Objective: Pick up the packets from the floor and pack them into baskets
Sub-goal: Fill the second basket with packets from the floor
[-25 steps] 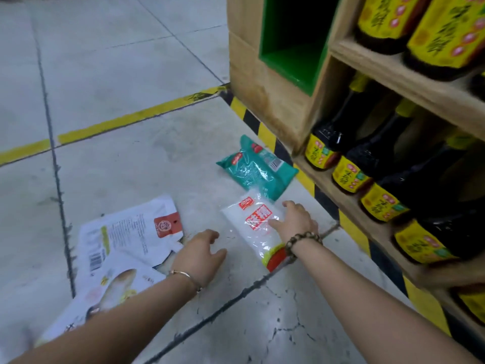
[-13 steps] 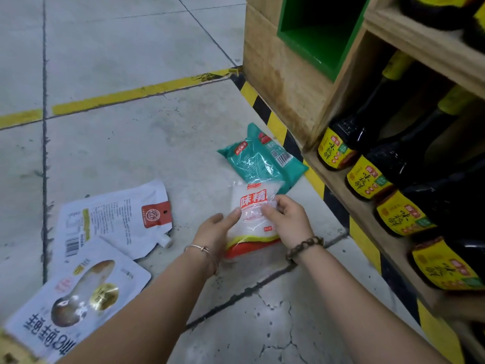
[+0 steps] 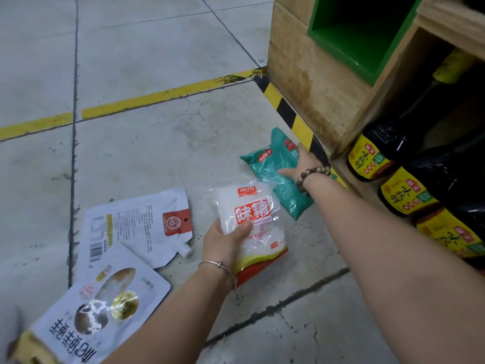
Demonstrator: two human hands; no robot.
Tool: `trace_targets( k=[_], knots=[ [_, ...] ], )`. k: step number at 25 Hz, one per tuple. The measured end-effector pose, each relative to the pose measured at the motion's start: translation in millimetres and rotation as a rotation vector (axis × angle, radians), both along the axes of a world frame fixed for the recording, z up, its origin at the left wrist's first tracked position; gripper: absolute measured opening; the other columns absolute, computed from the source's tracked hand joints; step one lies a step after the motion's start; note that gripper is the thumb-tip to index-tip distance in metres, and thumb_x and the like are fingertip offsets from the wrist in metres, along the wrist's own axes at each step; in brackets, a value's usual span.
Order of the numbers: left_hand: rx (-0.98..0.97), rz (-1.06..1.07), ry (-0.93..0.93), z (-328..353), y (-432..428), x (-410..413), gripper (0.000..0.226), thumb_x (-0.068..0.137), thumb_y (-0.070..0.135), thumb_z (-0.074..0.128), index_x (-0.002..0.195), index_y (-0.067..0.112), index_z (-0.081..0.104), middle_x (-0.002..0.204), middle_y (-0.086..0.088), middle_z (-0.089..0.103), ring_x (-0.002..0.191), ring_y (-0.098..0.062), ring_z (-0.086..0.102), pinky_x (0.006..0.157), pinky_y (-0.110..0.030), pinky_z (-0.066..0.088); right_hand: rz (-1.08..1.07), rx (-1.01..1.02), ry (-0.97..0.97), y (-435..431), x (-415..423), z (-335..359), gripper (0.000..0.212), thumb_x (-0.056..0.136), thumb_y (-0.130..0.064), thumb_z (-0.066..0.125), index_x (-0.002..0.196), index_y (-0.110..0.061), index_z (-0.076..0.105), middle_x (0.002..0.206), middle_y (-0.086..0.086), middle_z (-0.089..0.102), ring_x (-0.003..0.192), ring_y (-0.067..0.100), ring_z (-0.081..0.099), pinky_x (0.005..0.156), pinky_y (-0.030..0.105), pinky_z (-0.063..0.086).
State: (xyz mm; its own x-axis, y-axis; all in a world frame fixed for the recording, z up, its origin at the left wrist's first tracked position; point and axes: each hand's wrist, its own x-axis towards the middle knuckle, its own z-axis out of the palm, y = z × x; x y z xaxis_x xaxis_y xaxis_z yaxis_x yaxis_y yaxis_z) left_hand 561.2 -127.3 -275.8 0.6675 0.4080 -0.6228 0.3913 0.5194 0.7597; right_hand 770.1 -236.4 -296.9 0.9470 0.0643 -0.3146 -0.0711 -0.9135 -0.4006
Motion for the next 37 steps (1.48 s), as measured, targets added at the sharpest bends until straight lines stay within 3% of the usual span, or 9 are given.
trace_targets(
  k=[6, 10, 14, 17, 20, 25, 30, 33, 37],
  knots=[
    [0.036, -0.016, 0.034, 2, 12, -9, 0.020, 0.080, 0.005, 0.070, 0.094, 0.016, 0.060, 0.093, -0.010, 0.069, 0.080, -0.028, 0.068, 0.065, -0.035, 0.058, -0.028, -0.262, 0.086, 3, -11, 7, 0.103, 0.058, -0.064, 0.077, 0.138, -0.014, 0.035, 0.143, 0.013, 0.037, 0.132, 0.030, 0.036, 0.107, 0.044, 0.026],
    [0.117, -0.082, 0.039, 6, 25, -9, 0.021, 0.079, 0.005, 0.070, 0.088, 0.020, 0.059, 0.094, -0.009, 0.069, 0.081, -0.026, 0.068, 0.065, -0.034, 0.058, -0.021, -0.290, 0.146, -10, -36, 7, 0.105, 0.055, -0.063, 0.079, 0.137, -0.015, 0.033, 0.141, 0.013, 0.038, 0.130, 0.031, 0.038, 0.104, 0.043, 0.032],
    [0.223, -0.209, 0.030, 15, 39, -3, 0.026, 0.079, 0.007, 0.070, 0.102, 0.014, 0.058, 0.100, -0.009, 0.068, 0.080, -0.025, 0.068, 0.064, -0.033, 0.056, -0.285, 0.190, 0.218, -25, -72, 0, 0.076, 0.059, -0.043, 0.086, 0.118, -0.008, 0.052, 0.120, 0.008, 0.060, 0.111, 0.029, 0.057, 0.096, 0.039, 0.045],
    [0.308, -0.273, 0.011, 28, 46, -3, 0.030, 0.079, 0.005, 0.070, 0.107, 0.009, 0.058, 0.103, -0.014, 0.067, 0.072, -0.019, 0.064, 0.059, -0.025, 0.056, -0.433, 0.472, 0.055, -43, -123, 11, 0.040, 0.066, -0.030, 0.084, 0.094, -0.013, 0.061, 0.104, 0.006, 0.066, 0.098, 0.024, 0.062, 0.084, 0.029, 0.048],
    [0.206, -0.273, 0.028, 62, 37, -23, 0.034, 0.080, 0.003, 0.068, 0.113, 0.002, 0.058, 0.104, -0.017, 0.067, 0.075, -0.024, 0.066, 0.064, -0.030, 0.059, -0.583, 0.604, -0.055, -64, -194, 52, 0.022, 0.081, -0.032, 0.071, 0.091, -0.014, 0.063, 0.095, 0.006, 0.066, 0.088, 0.017, 0.058, 0.076, 0.023, 0.042],
    [0.169, -0.357, 0.101, 171, -5, -86, 0.015, 0.086, 0.004, 0.063, 0.095, 0.015, 0.062, 0.095, -0.009, 0.068, 0.082, -0.027, 0.067, 0.070, -0.032, 0.058, -0.920, 0.791, -0.071, -104, -308, 167, 0.009, 0.094, -0.020, 0.055, 0.091, -0.014, 0.061, 0.081, -0.001, 0.062, 0.080, 0.013, 0.060, 0.074, 0.024, 0.047],
    [0.160, -0.609, 0.129, 301, -46, -154, 0.010, 0.082, 0.006, 0.066, 0.087, 0.015, 0.066, 0.075, 0.001, 0.073, 0.070, -0.018, 0.070, 0.059, -0.026, 0.056, -1.141, 0.856, -0.080, -138, -411, 304, 0.010, 0.094, -0.007, 0.052, 0.092, -0.010, 0.061, 0.067, -0.011, 0.064, 0.057, -0.004, 0.059, 0.052, 0.008, 0.045],
    [0.149, -0.762, 0.105, 365, -63, -197, 0.011, 0.084, 0.002, 0.063, 0.087, 0.012, 0.066, 0.071, 0.002, 0.073, 0.065, -0.013, 0.069, 0.055, -0.022, 0.054, -1.223, 0.869, -0.090, -155, -472, 368, 0.019, 0.094, -0.007, 0.052, 0.083, -0.019, 0.061, 0.060, -0.018, 0.066, 0.058, -0.007, 0.060, 0.058, 0.011, 0.047],
    [0.177, -0.951, 0.097, 427, -97, -252, 0.015, 0.086, 0.000, 0.060, 0.085, 0.015, 0.065, 0.069, 0.003, 0.071, 0.063, -0.009, 0.067, 0.057, -0.021, 0.055, -1.352, 0.768, -0.194, -192, -549, 427, 0.021, 0.092, -0.009, 0.056, 0.079, -0.022, 0.068, 0.073, -0.015, 0.065, 0.078, 0.005, 0.057, 0.077, 0.021, 0.045]
  ],
)
